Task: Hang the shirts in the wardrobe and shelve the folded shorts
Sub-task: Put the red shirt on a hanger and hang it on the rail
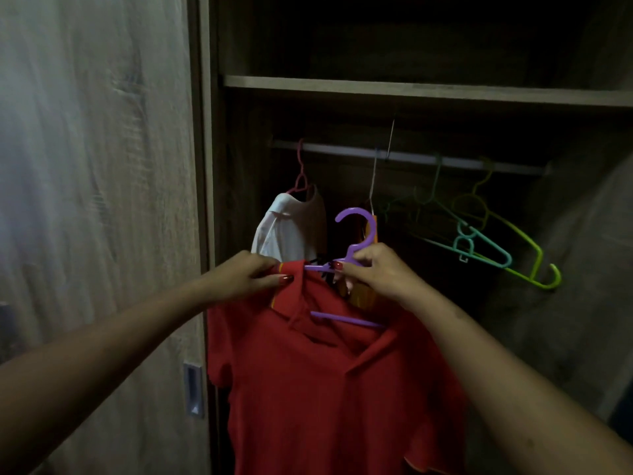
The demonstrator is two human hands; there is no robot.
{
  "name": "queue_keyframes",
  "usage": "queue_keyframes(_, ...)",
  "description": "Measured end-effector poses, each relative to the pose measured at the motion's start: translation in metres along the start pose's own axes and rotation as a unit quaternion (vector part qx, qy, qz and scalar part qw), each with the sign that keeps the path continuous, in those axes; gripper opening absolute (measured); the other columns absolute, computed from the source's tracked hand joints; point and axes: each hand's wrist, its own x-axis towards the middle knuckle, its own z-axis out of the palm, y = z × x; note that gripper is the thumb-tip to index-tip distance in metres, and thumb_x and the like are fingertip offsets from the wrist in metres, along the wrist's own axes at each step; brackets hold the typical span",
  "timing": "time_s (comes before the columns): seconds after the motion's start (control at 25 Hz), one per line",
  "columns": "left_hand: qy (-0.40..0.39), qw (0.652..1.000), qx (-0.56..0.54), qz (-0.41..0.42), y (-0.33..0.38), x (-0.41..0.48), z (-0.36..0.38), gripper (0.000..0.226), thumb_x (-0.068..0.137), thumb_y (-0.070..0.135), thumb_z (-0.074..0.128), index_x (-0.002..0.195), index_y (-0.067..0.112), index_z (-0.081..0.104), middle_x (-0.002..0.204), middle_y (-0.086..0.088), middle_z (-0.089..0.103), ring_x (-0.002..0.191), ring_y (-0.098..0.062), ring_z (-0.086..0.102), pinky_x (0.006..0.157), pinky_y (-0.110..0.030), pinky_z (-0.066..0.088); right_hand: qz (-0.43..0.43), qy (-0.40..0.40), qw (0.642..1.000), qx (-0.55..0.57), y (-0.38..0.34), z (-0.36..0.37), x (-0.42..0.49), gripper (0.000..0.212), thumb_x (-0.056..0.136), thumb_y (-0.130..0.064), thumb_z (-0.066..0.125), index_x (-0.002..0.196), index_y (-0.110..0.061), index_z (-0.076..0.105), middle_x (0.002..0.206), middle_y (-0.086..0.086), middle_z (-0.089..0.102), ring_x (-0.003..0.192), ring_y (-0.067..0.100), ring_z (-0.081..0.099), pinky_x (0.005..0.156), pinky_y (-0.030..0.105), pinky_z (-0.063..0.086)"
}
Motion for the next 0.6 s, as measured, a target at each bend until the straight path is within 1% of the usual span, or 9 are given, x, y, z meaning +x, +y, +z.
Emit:
queue_keyframes(0.04, 0.013, 1.0, -0.005, 0.005, -0.002, -0.002, 0.002, 0.059, 0.078, 0.079, 0.032, 0.07, 0.025, 0.054, 0.056, 0.012, 0.052, 0.055, 0.002, 0.051, 0.054, -0.011, 0.034, -0.009, -0.01, 1.0, 0.016, -0.002, -0.003, -0.001, 0.028, 0.092, -0.023, 0.058, 0.077, -0.003, 0.073, 0.063, 0.0, 0.068, 0.058, 0.001, 0.055, 0.059, 0.016, 0.041)
queue_keyframes(0.08, 0.032, 0.999, -0.004, 0.011, -0.005, -0.003, 0.003, 0.056, 0.08, 0.074, 0.035, 0.066, 0.023, 0.051, 0.053, 0.009, 0.048, 0.051, -0.002, 0.048, 0.052, -0.016, 0.033, -0.007, -0.02, 0.999, 0.036, -0.001, -0.008, -0.002, 0.029, 0.093, -0.022, 0.055, 0.083, -0.002, 0.073, 0.066, -0.002, 0.067, 0.059, 0.0, 0.053, 0.058, 0.013, 0.041)
queue_keyframes(0.16, 0.067, 0.997, 0.028, 0.022, -0.009, -0.006, 0.003, 0.047, 0.084, 0.062, 0.037, 0.065, 0.021, 0.049, 0.052, 0.008, 0.045, 0.05, -0.003, 0.048, 0.051, -0.023, 0.033, 0.033, -0.018, 0.998, 0.059, 0.009, -0.022, -0.004, 0.029, 0.096, -0.023, 0.049, 0.092, -0.005, 0.072, 0.071, -0.004, 0.065, 0.06, -0.002, 0.051, 0.056, 0.01, 0.039)
queue_keyframes(0.2, 0.077, 0.996, 0.05, 0.019, -0.012, -0.008, 0.001, 0.043, 0.085, 0.059, 0.035, 0.066, 0.023, 0.048, 0.051, 0.009, 0.045, 0.051, -0.002, 0.049, 0.05, -0.025, 0.033, 0.058, -0.015, 0.997, 0.043, 0.017, -0.029, -0.005, 0.028, 0.097, -0.023, 0.047, 0.093, -0.009, 0.071, 0.075, -0.002, 0.065, 0.062, -0.001, 0.052, 0.058, 0.012, 0.041)
queue_keyframes(0.28, 0.085, 0.993, 0.084, -0.001, -0.018, -0.016, -0.004, 0.044, 0.084, 0.061, 0.032, 0.067, 0.024, 0.049, 0.05, 0.009, 0.045, 0.05, -0.003, 0.05, 0.049, -0.027, 0.034, 0.097, -0.027, 0.994, -0.045, 0.035, -0.039, -0.007, 0.023, 0.096, -0.022, 0.049, 0.088, -0.016, 0.069, 0.081, 0.006, 0.067, 0.067, 0.007, 0.056, 0.064, 0.017, 0.045)
queue_keyframes(0.36, 0.084, 0.989, 0.119, -0.026, -0.021, -0.024, -0.008, 0.04, 0.085, 0.06, 0.035, 0.068, 0.026, 0.049, 0.05, 0.01, 0.044, 0.044, -0.003, 0.044, 0.048, -0.028, 0.033, 0.122, -0.062, 0.983, -0.122, 0.047, -0.038, -0.007, 0.019, 0.093, -0.017, 0.053, 0.083, -0.018, 0.069, 0.08, 0.005, 0.067, 0.07, 0.011, 0.06, 0.067, 0.022, 0.049)
queue_keyframes(0.48, 0.089, 0.986, 0.137, -0.039, -0.019, -0.031, -0.007, 0.027, 0.093, 0.046, 0.048, 0.07, 0.033, 0.046, 0.05, 0.013, 0.042, 0.045, 0.001, 0.041, 0.048, -0.026, 0.03, 0.192, -0.063, 0.97, -0.134, 0.058, -0.029, -0.001, 0.017, 0.091, -0.012, 0.054, 0.084, -0.004, 0.067, 0.076, 0.007, 0.063, 0.073, 0.02, 0.063, 0.065, 0.029, 0.053)
queue_keyframes(0.52, 0.094, 0.984, 0.143, -0.045, -0.02, -0.034, -0.007, 0.027, 0.092, 0.046, 0.048, 0.069, 0.033, 0.045, 0.049, 0.014, 0.04, 0.044, 0.001, 0.039, 0.047, -0.026, 0.03, 0.22, -0.055, 0.966, -0.127, 0.06, -0.026, 0.001, 0.018, 0.091, -0.012, 0.054, 0.078, -0.004, 0.063, 0.071, 0.008, 0.061, 0.07, 0.023, 0.063, 0.063, 0.031, 0.053)
queue_keyframes(0.6, 0.102, 0.981, 0.152, -0.066, -0.024, -0.039, -0.009, 0.03, 0.088, 0.055, 0.039, 0.068, 0.032, 0.043, 0.047, 0.014, 0.035, 0.043, 0.001, 0.035, 0.047, -0.026, 0.03, 0.26, -0.04, 0.96, -0.095, 0.063, -0.019, 0.003, 0.024, 0.091, -0.016, 0.057, 0.068, -0.009, 0.057, 0.06, 0.007, 0.056, 0.056, 0.021, 0.058, 0.053, 0.027, 0.049)
